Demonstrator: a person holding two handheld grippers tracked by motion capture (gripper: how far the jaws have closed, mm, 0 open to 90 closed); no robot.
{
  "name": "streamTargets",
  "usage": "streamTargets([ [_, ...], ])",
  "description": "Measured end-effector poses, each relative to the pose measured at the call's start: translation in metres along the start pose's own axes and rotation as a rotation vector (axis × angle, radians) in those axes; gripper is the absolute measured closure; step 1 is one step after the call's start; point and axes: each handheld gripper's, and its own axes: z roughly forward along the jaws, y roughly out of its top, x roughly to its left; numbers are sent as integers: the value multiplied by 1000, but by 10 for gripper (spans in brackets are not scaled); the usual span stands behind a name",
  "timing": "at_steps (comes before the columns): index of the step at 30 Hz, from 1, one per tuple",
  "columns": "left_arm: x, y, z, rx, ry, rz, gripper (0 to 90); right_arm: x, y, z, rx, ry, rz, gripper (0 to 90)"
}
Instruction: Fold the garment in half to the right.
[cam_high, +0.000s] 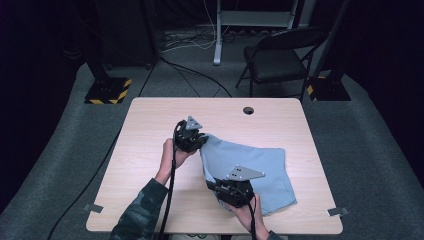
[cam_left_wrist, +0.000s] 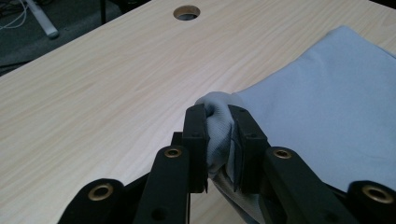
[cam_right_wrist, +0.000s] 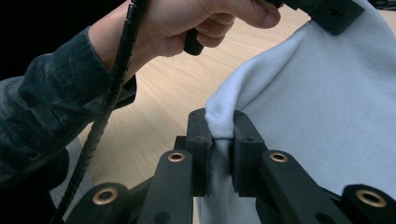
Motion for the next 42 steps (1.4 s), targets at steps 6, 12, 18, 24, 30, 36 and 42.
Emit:
streamTargets([
  [6, 9, 7, -15, 13, 36, 20, 779, 4, 12, 7, -28, 32, 2, 801],
  [12, 14, 12, -23, 25, 54, 32, 780, 6, 19, 8, -44, 44, 3, 801],
  [18, 16, 15, -31, 31, 70, 40, 780, 8, 25, 9, -53, 58, -2, 802],
  [24, 20, 17, -44, 27, 94, 41, 780, 12, 30, 10, -62, 70, -9, 802],
  [30, 20, 22, -57, 28, 127, 58, 780, 16, 36, 12, -88, 97, -6, 803],
  [36, 9, 40, -57, 5, 106, 91, 781, 13, 39, -2, -112, 88, -1, 803],
  [42, -12, 60, -35, 12, 41, 138, 781, 2, 28, -26, -103, 31, 5, 804],
])
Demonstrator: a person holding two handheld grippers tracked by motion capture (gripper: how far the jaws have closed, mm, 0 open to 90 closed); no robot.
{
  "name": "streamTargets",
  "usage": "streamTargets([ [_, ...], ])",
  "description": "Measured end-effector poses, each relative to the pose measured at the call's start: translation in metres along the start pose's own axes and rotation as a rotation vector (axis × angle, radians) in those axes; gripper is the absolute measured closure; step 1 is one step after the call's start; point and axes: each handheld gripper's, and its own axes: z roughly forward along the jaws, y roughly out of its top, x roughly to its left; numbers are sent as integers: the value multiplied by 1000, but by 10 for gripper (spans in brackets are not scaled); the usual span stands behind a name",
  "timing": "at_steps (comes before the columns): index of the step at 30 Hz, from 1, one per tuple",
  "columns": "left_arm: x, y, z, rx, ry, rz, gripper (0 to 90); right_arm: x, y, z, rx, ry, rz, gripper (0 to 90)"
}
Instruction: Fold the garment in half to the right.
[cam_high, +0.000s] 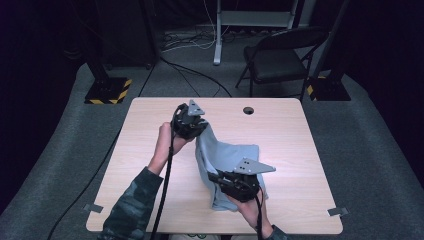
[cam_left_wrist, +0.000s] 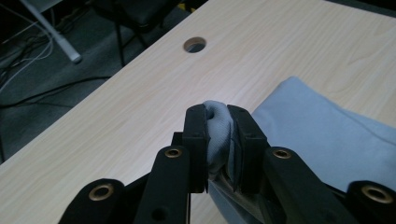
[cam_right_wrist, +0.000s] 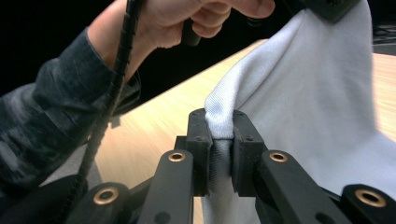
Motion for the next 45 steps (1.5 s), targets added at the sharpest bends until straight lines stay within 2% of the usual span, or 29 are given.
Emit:
streamTargets([
  [5, -19, 14, 23, 5, -51, 24, 781, -11, -13, -24, 17, -66, 13, 804],
  [7, -27, 17, 33, 11, -68, 33, 781, -13, -15, -27, 20, -76, 15, 804],
  [8, -30, 19, 38, 18, -73, 43, 781, -15, -20, -31, 30, -96, 20, 804],
  [14, -48, 18, 71, 46, -124, 54, 781, -24, -34, -38, 65, -134, 35, 804],
  [18, -57, 12, 97, 87, -152, 54, 781, -32, -48, -39, 117, -174, 39, 804],
  [23, -62, -2, 125, 118, -185, 8, 780, -46, -67, -37, 192, -235, 48, 804],
  [26, -64, -13, 142, 157, -183, 1, 779, -51, -75, -32, 248, -270, 24, 803],
  [27, -65, -18, 148, 169, -178, -3, 779, -53, -78, -28, 285, -267, 19, 802],
  [28, -65, -20, 151, 177, -174, -2, 779, -55, -82, -24, 315, -294, -2, 803],
  [31, -63, -28, 159, 191, -182, -24, 778, -61, -90, -15, 377, -317, -24, 803],
  [34, -64, -34, 165, 199, -181, -26, 778, -62, -97, -8, 426, -343, -60, 803],
  [35, -65, -35, 166, 198, -180, -27, 778, -62, -98, -7, 429, -342, -61, 802],
  [39, -67, -36, 168, 194, -169, -24, 780, -58, -99, -3, 448, -365, -119, 803],
  [45, -70, -38, 167, 198, -140, 7, 781, -60, -100, -3, 440, -359, -112, 803],
])
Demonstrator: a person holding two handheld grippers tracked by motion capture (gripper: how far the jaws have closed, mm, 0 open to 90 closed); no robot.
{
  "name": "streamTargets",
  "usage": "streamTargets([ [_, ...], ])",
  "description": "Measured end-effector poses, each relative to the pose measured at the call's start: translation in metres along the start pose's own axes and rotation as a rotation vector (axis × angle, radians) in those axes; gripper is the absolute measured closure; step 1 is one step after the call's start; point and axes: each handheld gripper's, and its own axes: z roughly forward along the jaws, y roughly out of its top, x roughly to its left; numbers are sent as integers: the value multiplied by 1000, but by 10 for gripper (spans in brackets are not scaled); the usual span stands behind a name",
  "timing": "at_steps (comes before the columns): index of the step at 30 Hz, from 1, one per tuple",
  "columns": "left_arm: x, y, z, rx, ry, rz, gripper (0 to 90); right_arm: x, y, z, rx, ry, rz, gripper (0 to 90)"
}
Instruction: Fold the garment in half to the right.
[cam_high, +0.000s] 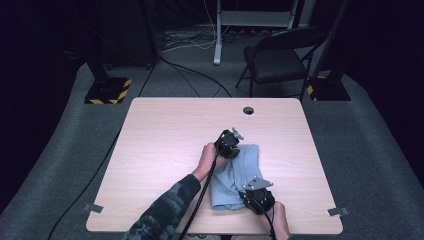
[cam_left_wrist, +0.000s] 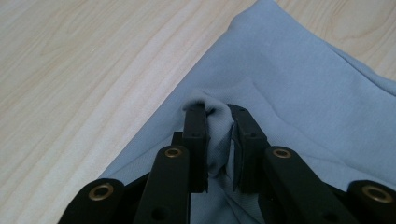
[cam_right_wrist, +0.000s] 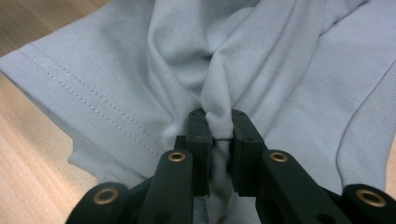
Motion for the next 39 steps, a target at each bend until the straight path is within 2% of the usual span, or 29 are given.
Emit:
streamTargets([
  [3, 2, -2, -2, 7, 25, 19, 781, 0, 1, 2, -9, 7, 9, 803],
  [8, 14, -7, -4, 3, 35, -3, 781, -1, 8, 11, -27, 43, 37, 803],
  [16, 26, -7, -1, -3, 70, -25, 781, 0, 20, 25, -46, 49, 44, 804],
  [25, 36, -7, 2, -21, 77, -73, 764, -4, 26, 33, -60, 57, 61, 804],
  [27, 38, -7, 0, -21, 95, -98, 544, -6, 25, 33, -63, 65, 69, 804],
  [28, 41, -7, -3, -25, 92, -127, 544, -6, 25, 33, -63, 65, 69, 804],
  [30, 48, -9, -11, -46, 99, -179, 352, -6, 25, 33, -64, 69, 72, 804],
  [31, 50, -10, -17, -59, 96, -200, 301, -6, 25, 33, -65, 71, 71, 804],
  [33, 53, -13, -31, -84, 87, -224, 229, -7, 25, 33, -68, 76, 77, 803],
  [36, 51, -21, -57, -114, 97, -240, 181, -9, 25, 33, -79, 87, 97, 802],
  [39, 38, -38, -81, -119, 79, -258, 176, -9, 25, 31, -96, 95, 114, 802],
])
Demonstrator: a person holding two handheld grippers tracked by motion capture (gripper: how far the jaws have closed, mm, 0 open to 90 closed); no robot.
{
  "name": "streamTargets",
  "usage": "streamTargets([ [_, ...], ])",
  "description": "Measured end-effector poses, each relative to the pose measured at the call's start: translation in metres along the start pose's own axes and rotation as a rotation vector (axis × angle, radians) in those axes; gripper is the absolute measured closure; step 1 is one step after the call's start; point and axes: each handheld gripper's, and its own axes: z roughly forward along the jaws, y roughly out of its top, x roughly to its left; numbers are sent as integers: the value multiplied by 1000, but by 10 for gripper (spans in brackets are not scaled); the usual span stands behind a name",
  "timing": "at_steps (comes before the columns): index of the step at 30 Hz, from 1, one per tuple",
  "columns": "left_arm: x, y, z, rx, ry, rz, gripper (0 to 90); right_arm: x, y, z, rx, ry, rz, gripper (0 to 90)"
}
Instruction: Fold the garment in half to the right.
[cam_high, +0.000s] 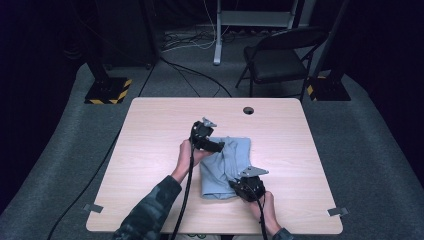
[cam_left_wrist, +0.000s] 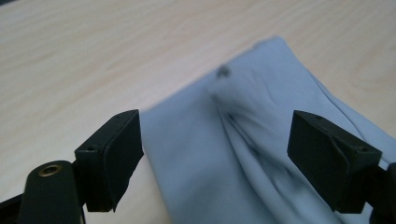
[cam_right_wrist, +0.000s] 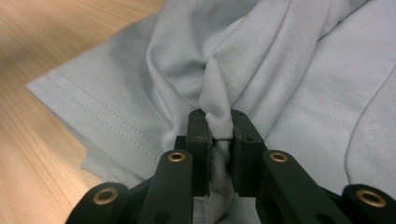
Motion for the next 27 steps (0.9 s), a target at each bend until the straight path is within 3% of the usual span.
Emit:
streamTargets([
  [5, -19, -50, -29, 62, -15, 63, 191, 1, 2, -12, -49, -10, 15, 800],
  [9, -34, -81, -25, 130, 4, 117, 198, -5, 0, -28, -95, -40, 68, 798],
  [11, -35, -91, -19, 150, 12, 123, 200, -8, -1, -31, -101, -41, 82, 798],
  [12, -35, -94, -17, 155, 13, 121, 200, -12, -5, -36, -93, -36, 123, 795],
  [15, -33, -98, -16, 143, 0, 107, 203, -18, -14, -39, -61, -25, 182, 785],
  [16, -34, -99, -16, 136, 4, 107, 203, -18, -14, -39, -61, -25, 182, 785],
  [17, -34, -100, -16, 129, 8, 106, 206, -23, -19, -40, -29, -18, 221, 776],
  [21, -33, -102, -16, 121, 5, 104, 205, -30, -23, -45, 25, -18, 242, 709],
  [23, -31, -102, -16, 122, -4, 88, 195, -36, -24, -54, 27, -7, 243, 660],
  [27, -22, -97, -19, 105, -40, 32, 143, -40, -17, -70, -30, -13, 221, 597],
])
